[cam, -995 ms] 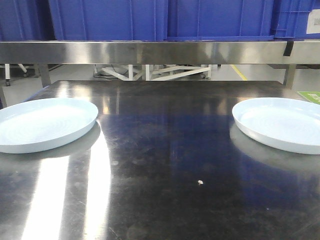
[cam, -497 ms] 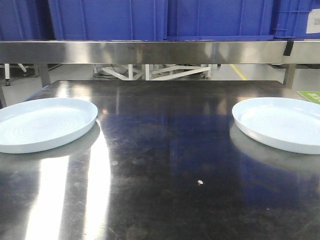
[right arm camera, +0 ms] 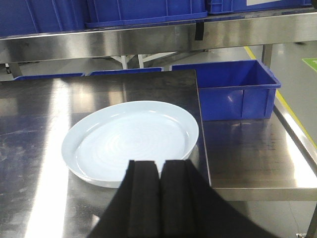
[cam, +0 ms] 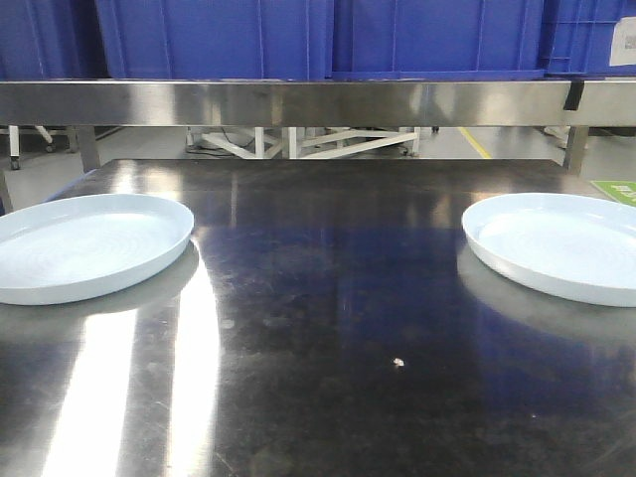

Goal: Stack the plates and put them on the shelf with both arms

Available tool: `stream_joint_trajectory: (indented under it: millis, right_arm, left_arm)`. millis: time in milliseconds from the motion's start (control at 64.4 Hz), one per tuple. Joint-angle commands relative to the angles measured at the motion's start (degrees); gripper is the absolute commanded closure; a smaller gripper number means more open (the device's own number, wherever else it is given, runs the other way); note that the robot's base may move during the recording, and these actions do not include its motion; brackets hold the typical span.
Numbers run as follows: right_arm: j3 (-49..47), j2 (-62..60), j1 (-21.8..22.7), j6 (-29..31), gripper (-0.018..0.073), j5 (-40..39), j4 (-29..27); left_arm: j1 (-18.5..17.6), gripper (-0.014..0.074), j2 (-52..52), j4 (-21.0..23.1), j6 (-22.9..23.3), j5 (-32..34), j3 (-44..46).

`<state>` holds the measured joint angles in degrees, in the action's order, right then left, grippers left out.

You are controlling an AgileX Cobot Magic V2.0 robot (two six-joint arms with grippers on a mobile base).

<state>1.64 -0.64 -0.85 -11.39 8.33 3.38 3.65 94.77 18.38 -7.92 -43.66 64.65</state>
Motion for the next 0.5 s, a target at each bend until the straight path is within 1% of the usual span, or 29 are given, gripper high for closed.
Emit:
stream_joint_trajectory:
  millis: [0,62,124,482]
  right_arm:
    - [0.07,-1.07,-0.12,0.41,0.0502,-4.79,0.44]
    - [0.07,-1.07,-0.12,0.41,0.0502,-4.79,0.44]
    - [0.07,-1.07,-0.12,0.41,0.0502,-4.79,0.44]
    - [0.07,-1.07,-0.12,0.41,0.0502,-4.79,0.44]
  left_arm:
    - [0.23,0.0302,-0.69,1.67,0.52,0.18,2.7]
    - [0.23,0.0211,-0.08,1.67,0.52,0.18,3.14]
    - [0.23,0.0174,0.51,1.67,0.52,0.18,3.51]
    - [-1.91,0.0172,3.3,1.8,0.52,0.52,3.51]
